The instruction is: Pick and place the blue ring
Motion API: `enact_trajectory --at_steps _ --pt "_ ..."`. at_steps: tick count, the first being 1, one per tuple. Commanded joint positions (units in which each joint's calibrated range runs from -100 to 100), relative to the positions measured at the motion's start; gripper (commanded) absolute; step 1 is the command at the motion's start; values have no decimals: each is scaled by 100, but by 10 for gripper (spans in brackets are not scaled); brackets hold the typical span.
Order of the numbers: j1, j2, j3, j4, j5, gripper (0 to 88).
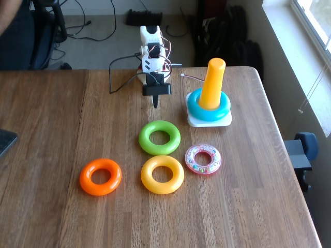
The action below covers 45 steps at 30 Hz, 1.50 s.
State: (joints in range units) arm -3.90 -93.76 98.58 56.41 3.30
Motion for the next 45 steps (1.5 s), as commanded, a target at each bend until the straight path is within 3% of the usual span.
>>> enact_trajectory --at_steps 1,45 --pt "10 -81 -188 7 5 317" --pt "-12 -81 -197 -50 10 317"
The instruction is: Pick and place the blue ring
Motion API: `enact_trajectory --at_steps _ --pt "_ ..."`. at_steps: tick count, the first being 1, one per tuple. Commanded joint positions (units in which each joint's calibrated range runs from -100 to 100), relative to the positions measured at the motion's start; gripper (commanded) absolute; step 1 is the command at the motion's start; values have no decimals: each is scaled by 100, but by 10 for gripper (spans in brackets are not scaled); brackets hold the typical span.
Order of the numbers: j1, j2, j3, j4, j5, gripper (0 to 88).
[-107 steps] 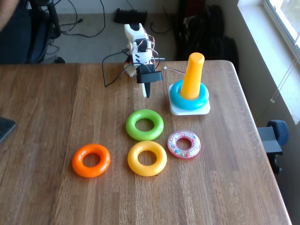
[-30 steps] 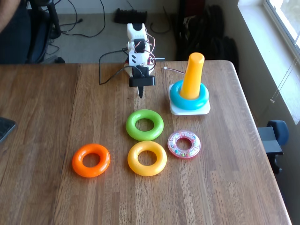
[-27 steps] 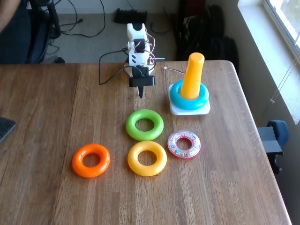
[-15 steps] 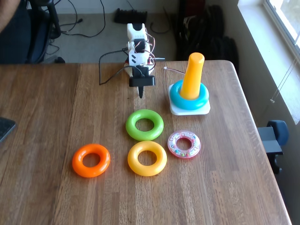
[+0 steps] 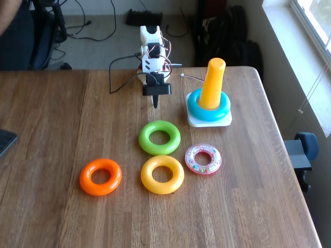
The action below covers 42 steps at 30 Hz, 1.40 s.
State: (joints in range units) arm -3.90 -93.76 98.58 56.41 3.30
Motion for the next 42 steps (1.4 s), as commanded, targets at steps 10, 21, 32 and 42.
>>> enact_trajectory --at_steps 10,21,32,42 --pt "31 -81 -188 -50 -24 315" --pt "-12 -81 -197 -50 -5 135" --pt "-12 -81 -197 -50 5 30" --pt "-12 -81 -197 -50 5 30"
